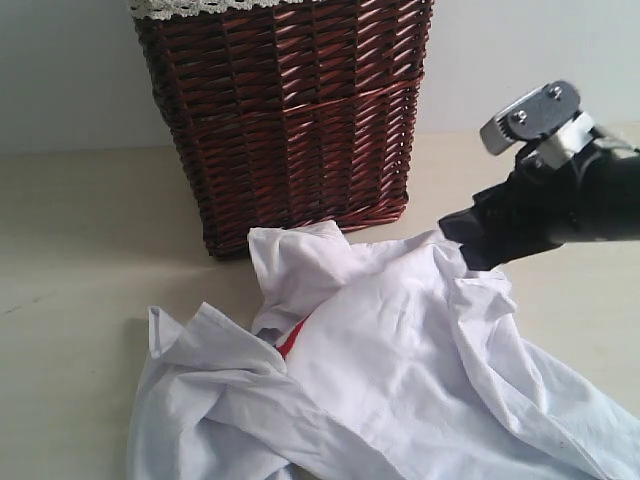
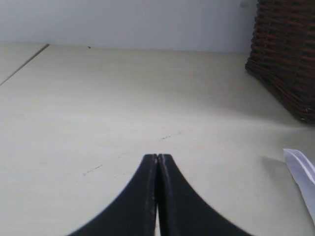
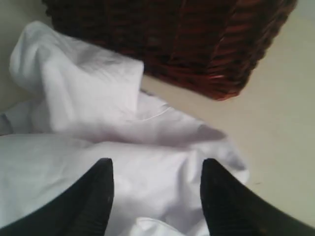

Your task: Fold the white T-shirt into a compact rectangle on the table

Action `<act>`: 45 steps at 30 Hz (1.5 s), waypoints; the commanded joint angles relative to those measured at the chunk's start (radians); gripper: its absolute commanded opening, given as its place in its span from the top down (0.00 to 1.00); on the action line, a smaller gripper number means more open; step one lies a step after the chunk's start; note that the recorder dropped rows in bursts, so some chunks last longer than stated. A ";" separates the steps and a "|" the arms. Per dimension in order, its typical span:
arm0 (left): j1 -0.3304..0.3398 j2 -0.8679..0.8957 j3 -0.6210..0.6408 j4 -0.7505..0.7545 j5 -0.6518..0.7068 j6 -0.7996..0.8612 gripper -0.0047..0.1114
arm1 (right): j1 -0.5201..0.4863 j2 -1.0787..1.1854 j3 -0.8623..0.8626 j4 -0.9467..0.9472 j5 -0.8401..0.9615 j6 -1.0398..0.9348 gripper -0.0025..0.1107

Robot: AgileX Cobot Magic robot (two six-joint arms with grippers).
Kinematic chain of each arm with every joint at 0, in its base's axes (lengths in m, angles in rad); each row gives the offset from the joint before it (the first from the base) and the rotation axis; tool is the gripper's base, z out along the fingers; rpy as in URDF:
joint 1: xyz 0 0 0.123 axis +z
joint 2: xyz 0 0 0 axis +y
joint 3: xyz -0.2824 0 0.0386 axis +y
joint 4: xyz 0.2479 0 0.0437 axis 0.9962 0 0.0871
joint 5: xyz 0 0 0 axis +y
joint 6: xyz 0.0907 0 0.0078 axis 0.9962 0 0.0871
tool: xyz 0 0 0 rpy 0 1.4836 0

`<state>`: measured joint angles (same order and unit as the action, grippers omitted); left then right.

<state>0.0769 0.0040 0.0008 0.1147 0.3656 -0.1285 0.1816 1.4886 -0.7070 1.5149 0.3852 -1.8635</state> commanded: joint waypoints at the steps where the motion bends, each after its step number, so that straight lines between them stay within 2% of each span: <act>1: 0.004 -0.004 -0.001 0.002 -0.007 0.001 0.96 | -0.036 -0.102 0.001 -0.347 0.009 0.171 0.51; 4: 0.004 -0.004 -0.001 0.002 -0.007 0.001 0.96 | -0.103 -0.096 0.001 -0.591 0.201 0.264 0.51; 6: 0.004 -0.004 -0.001 0.002 -0.007 0.001 0.96 | -0.150 -0.086 0.001 -0.641 0.295 0.203 0.51; 10: 0.004 -0.004 -0.001 0.002 -0.007 0.001 0.96 | -0.233 -0.058 0.001 -0.557 0.297 0.003 0.51; 13: 0.004 -0.004 -0.001 0.002 -0.007 0.001 0.96 | -0.267 -0.004 0.001 -0.530 0.311 -0.056 0.51; 19: 0.004 -0.004 -0.001 0.002 -0.007 0.001 0.96 | -0.269 0.119 0.001 -0.426 0.349 -0.139 0.52; 27: 0.004 -0.004 -0.001 0.002 -0.007 0.001 0.96 | -0.269 0.201 0.001 -0.295 0.342 -0.243 0.58; 30: 0.004 -0.004 -0.001 0.002 -0.007 0.001 0.96 | -0.269 0.232 0.001 -0.293 0.339 -0.243 0.66; 35: 0.004 -0.004 -0.001 0.002 -0.007 0.001 0.96 | -0.269 0.244 0.001 -0.293 0.325 -0.243 0.98; 41: 0.004 -0.004 -0.001 0.002 -0.007 0.001 0.96 | -0.269 0.158 0.001 -0.293 0.309 -0.231 0.98; 45: 0.004 -0.004 -0.001 0.002 -0.007 0.001 0.96 | -0.271 0.055 0.001 -0.315 0.159 -0.200 0.98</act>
<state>0.0769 0.0040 0.0008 0.1147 0.3656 -0.1285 -0.0834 1.6135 -0.7070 1.2126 0.6476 -2.0764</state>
